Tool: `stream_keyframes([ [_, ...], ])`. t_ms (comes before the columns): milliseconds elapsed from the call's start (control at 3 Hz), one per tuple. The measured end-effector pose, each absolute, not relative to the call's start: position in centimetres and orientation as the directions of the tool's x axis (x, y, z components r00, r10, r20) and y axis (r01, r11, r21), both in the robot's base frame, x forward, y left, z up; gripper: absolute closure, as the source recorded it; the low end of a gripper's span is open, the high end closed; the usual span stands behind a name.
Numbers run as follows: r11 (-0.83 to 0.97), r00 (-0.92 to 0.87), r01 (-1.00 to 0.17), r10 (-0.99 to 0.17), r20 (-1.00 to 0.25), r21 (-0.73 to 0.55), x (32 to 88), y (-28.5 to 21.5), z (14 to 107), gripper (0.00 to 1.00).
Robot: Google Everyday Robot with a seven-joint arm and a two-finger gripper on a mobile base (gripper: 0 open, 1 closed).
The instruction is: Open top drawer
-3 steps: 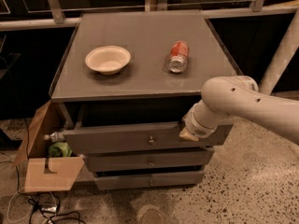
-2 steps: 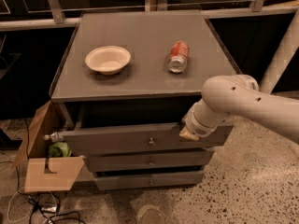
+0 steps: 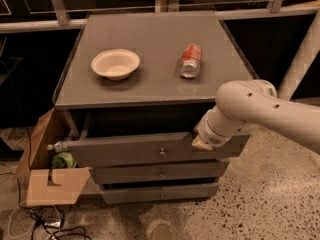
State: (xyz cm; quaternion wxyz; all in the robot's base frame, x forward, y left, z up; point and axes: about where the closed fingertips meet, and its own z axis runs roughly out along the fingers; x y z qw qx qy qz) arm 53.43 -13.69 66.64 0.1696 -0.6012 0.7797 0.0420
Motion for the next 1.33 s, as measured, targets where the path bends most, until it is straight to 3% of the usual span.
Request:
stream_keyframes([
  [667, 0.273, -0.219, -0.952, -0.923, -0.315, -0.138, 53.43, -13.69, 66.64, 0.11],
  [1000, 0.273, -0.219, -0.952, -0.923, -0.315, -0.138, 53.42, -13.68, 66.63, 0.0],
  [1333, 0.273, -0.22, -0.952, -0.924, -0.315, -0.138, 53.42, -13.69, 66.62, 0.0],
])
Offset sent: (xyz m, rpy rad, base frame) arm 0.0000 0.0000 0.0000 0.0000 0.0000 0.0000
